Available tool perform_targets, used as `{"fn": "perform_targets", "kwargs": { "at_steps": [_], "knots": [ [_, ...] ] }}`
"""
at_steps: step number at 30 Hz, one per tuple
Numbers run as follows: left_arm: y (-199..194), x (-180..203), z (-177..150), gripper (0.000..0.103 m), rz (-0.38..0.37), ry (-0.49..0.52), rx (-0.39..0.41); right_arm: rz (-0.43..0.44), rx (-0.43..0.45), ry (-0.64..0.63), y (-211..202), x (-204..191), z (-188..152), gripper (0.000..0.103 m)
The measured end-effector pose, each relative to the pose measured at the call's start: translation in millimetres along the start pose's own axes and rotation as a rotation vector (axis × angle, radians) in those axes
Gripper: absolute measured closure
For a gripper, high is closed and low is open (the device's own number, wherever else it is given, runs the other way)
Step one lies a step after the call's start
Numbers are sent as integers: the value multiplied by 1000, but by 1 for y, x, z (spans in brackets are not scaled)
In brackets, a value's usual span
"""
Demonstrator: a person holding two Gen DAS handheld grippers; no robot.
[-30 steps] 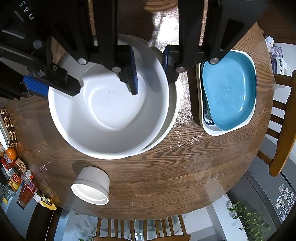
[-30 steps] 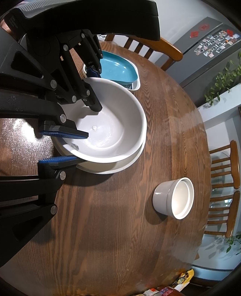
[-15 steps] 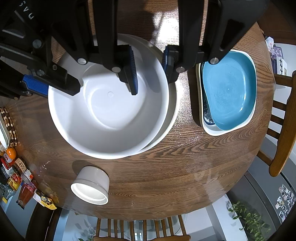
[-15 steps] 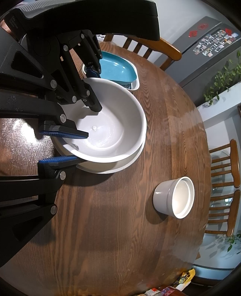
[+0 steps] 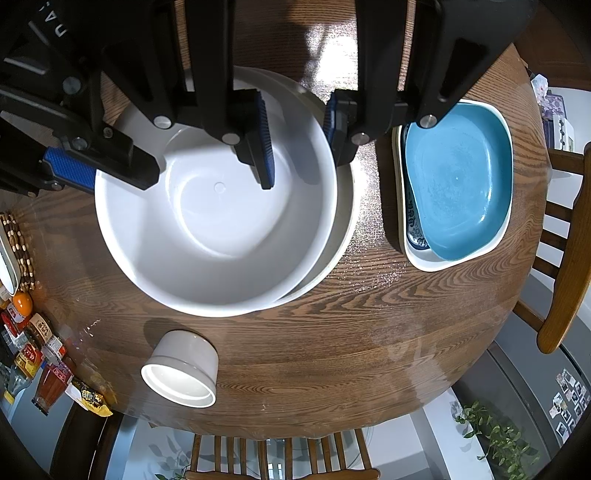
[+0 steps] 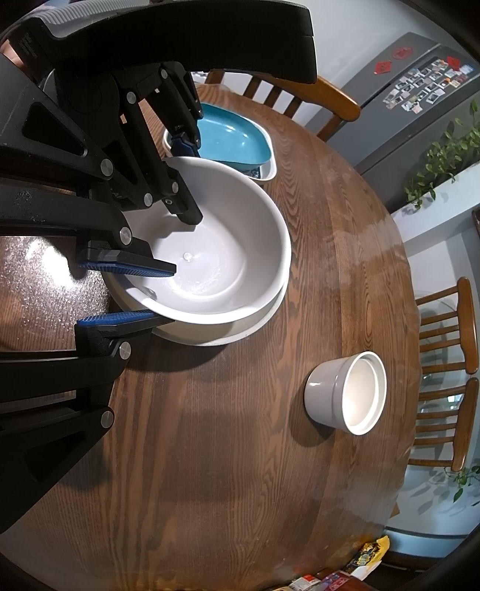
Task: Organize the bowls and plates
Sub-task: 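Open the left gripper to release the medium white bowl, then move the left gripper back away from the nested bowls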
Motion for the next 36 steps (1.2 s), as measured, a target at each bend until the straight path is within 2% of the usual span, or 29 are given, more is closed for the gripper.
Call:
{"fn": "perform_targets", "kwargs": {
  "at_steps": [8,17,23,28,34,36],
  "knots": [
    [0,-1,0,79,1,0,0,0,4,1,-1,0,0,86],
    [-3,0,-1,72,7,-4,11,-5,19,5,-5,-2,2,85],
    [-11,-1,1,60,12,-1,31,-11,39,8,-9,0,4,85],
    [-19,-1,3,42,32,0,54,-1,58,12,-13,2,4,85],
    [-27,-3,4,38,37,-15,78,4,77,31,-20,9,2,85],
    [-30,-3,4,33,40,-16,82,7,84,44,-22,11,1,85]
  ]
}}
Point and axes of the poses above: each gripper's, at about its wrist camera, not at the fingertips, and y roughly the way its jaws point, x to its right, z to its top, the point moved 2 cm from there along y, roughly the way its jaws point, and after that the axes turned 14 degrees about y, right-handed, at the moved point
